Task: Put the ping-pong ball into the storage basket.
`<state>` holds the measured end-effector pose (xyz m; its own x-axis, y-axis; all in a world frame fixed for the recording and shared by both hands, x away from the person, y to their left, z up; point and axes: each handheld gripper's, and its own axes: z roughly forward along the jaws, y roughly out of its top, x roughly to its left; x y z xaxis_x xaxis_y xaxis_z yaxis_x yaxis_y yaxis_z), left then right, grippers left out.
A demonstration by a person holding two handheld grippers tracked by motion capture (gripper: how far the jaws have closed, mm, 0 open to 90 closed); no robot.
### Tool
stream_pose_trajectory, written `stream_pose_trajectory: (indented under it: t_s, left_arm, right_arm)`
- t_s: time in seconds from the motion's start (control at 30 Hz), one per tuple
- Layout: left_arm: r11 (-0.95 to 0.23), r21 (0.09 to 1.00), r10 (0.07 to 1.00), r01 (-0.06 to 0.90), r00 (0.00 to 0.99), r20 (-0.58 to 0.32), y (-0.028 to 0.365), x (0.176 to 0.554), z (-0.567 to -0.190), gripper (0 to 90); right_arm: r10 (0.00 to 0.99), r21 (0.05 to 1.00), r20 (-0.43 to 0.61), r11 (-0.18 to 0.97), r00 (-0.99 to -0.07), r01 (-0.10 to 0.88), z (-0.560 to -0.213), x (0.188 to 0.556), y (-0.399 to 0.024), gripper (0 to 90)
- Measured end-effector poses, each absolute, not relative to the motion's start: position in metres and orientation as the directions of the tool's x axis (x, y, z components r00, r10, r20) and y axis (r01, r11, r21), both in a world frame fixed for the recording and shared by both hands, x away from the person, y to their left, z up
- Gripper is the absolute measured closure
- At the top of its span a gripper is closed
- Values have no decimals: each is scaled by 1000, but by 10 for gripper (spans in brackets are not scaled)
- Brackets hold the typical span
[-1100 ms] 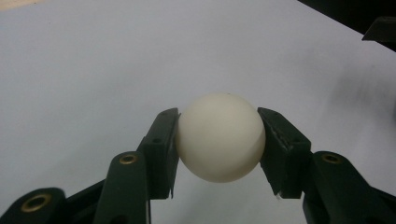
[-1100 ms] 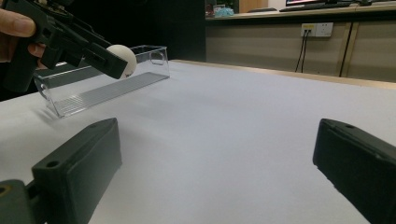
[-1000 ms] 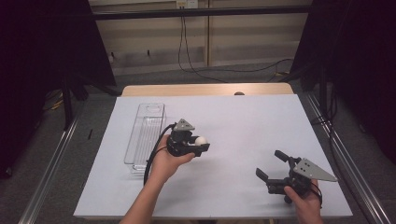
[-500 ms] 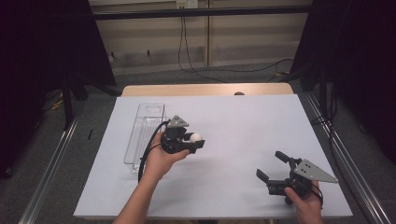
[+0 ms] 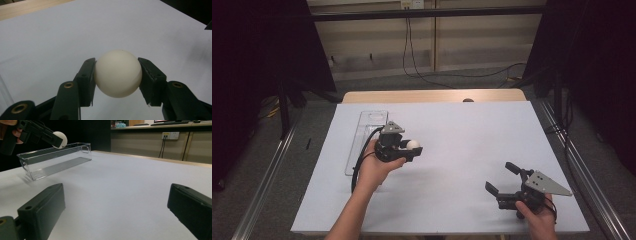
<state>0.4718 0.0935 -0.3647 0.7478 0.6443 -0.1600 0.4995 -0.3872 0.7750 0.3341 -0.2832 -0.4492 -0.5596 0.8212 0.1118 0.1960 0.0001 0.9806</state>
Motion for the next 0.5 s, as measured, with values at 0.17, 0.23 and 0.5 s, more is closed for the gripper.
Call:
stream_pose_trajectory:
  t_s: [0.17, 0.23, 0.5]
  left_arm:
    - [-387, 771, 650, 506, 742, -161, 97, 472, -363, 512]
    - [-377, 778, 649, 503, 743, -166, 97, 472, -364, 512]
    - [-374, 771, 650, 515, 739, -178, 99, 473, -363, 512]
  right_arm:
    - [820, 981, 106, 5, -563, 193, -449, 334, -283, 9]
    - [818, 982, 101, 10, -566, 189, -449, 334, -284, 9]
    - [816, 982, 99, 12, -570, 187, -449, 334, -283, 9]
